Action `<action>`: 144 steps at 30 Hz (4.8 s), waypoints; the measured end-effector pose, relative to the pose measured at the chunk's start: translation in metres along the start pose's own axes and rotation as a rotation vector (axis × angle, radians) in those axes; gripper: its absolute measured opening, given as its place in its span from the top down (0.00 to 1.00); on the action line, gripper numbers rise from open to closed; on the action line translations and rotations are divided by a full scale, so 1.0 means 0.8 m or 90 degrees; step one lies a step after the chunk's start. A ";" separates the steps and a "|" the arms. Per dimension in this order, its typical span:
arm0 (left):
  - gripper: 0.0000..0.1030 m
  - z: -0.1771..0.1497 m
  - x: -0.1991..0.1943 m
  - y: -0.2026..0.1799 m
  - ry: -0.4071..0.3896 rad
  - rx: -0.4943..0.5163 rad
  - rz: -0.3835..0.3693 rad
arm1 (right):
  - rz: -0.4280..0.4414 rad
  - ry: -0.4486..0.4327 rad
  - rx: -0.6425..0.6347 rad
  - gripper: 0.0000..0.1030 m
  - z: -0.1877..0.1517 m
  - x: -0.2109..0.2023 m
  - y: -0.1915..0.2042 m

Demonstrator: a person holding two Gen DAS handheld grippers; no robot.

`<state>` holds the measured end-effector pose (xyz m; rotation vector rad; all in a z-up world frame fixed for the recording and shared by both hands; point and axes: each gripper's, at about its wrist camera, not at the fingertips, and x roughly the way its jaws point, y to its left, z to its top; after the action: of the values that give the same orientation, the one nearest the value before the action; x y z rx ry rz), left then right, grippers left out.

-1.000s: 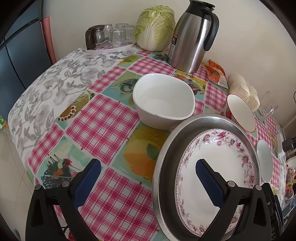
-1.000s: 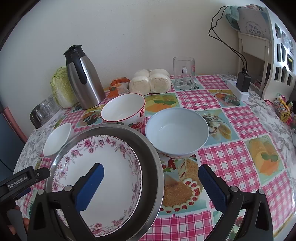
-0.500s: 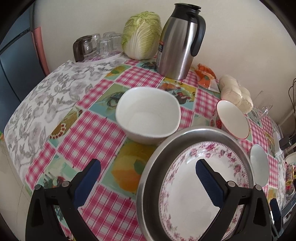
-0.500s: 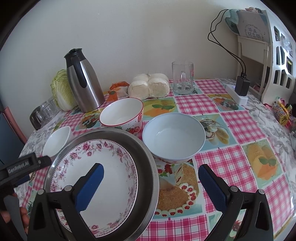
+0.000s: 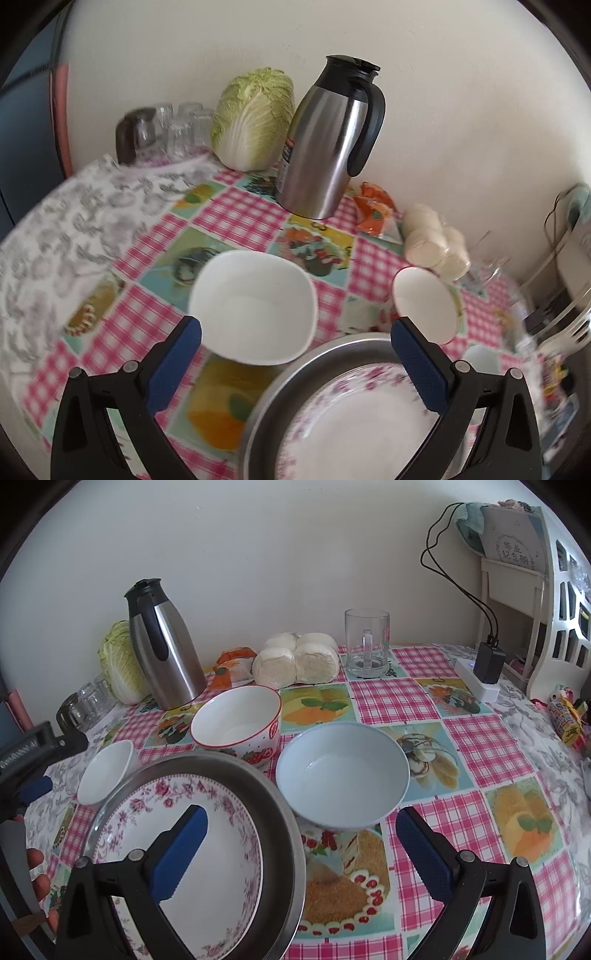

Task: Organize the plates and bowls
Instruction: 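Withdraw both grippers and move them to the red-rim white bowl, then close both grippers on the red-rim white bowl's rim, then lift the red-rim bowl and carry it over the steel basin, then lower the red-rim bowl onto the floral-rim plate inside the basin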

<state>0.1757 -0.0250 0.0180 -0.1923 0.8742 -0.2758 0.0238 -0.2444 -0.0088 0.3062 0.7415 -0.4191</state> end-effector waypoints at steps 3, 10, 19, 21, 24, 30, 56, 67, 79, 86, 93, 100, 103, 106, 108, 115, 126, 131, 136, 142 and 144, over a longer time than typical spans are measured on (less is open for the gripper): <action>0.01 0.013 0.011 -0.007 0.030 0.000 -0.032 | 0.004 0.011 -0.003 0.00 0.016 0.006 -0.003; 0.01 0.040 0.018 -0.039 -0.013 0.086 -0.039 | 0.018 0.022 -0.016 0.00 0.066 0.020 -0.013; 0.01 0.090 0.012 -0.102 -0.071 0.228 -0.028 | -0.002 -0.004 -0.062 0.00 0.144 0.031 -0.021; 0.01 0.097 0.022 -0.111 -0.051 0.233 -0.037 | 0.017 0.004 -0.063 0.00 0.158 0.038 -0.019; 0.01 0.099 0.044 -0.119 0.007 0.220 -0.060 | 0.049 0.034 -0.041 0.00 0.170 0.053 -0.014; 0.01 0.085 0.093 -0.111 0.066 0.166 -0.047 | 0.063 0.085 -0.037 0.10 0.166 0.091 0.002; 0.87 0.018 0.225 -0.137 0.282 0.167 -0.051 | 0.074 0.247 -0.047 0.89 0.127 0.218 0.029; 0.90 0.023 0.196 -0.148 0.201 0.180 -0.062 | 0.080 0.199 -0.038 0.91 0.134 0.201 0.026; 0.90 0.029 0.067 -0.149 0.057 0.163 -0.071 | 0.067 0.101 -0.077 0.91 0.157 0.086 0.050; 0.90 0.002 -0.005 -0.136 0.001 0.132 -0.076 | 0.076 0.066 -0.099 0.91 0.139 0.012 0.059; 0.90 -0.029 -0.061 -0.124 -0.034 0.119 -0.068 | 0.083 0.034 -0.105 0.91 0.115 -0.055 0.066; 0.90 -0.060 -0.099 -0.116 -0.036 0.137 -0.045 | 0.100 0.015 -0.099 0.91 0.081 -0.091 0.066; 0.90 -0.069 -0.110 -0.111 -0.044 0.147 -0.044 | 0.112 0.014 -0.079 0.91 0.068 -0.101 0.062; 0.90 -0.077 -0.118 -0.106 -0.045 0.146 -0.047 | 0.117 0.011 -0.068 0.90 0.057 -0.109 0.060; 0.90 -0.081 -0.119 -0.101 -0.041 0.143 -0.052 | 0.112 0.009 -0.069 0.90 0.049 -0.115 0.062; 0.90 -0.089 -0.117 -0.084 -0.022 0.135 -0.057 | 0.112 0.019 -0.046 0.90 0.027 -0.117 0.066; 0.90 -0.091 -0.095 -0.048 0.024 0.096 -0.048 | 0.123 0.033 -0.038 0.90 0.004 -0.094 0.087; 0.90 -0.091 -0.082 -0.036 0.041 0.083 -0.038 | 0.129 0.045 -0.044 0.90 -0.004 -0.078 0.096; 0.90 -0.090 -0.072 -0.034 0.056 0.080 -0.038 | 0.133 0.063 -0.034 0.90 -0.011 -0.062 0.093; 0.90 -0.091 -0.063 -0.038 0.068 0.082 -0.042 | 0.126 0.066 -0.031 0.90 -0.009 -0.057 0.090; 0.90 -0.092 -0.060 -0.039 0.071 0.085 -0.040 | 0.126 0.068 -0.029 0.90 -0.008 -0.054 0.088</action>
<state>0.0843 -0.0436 0.0157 -0.0805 0.9578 -0.4063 0.0244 -0.1689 0.0256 0.3579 0.8159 -0.1993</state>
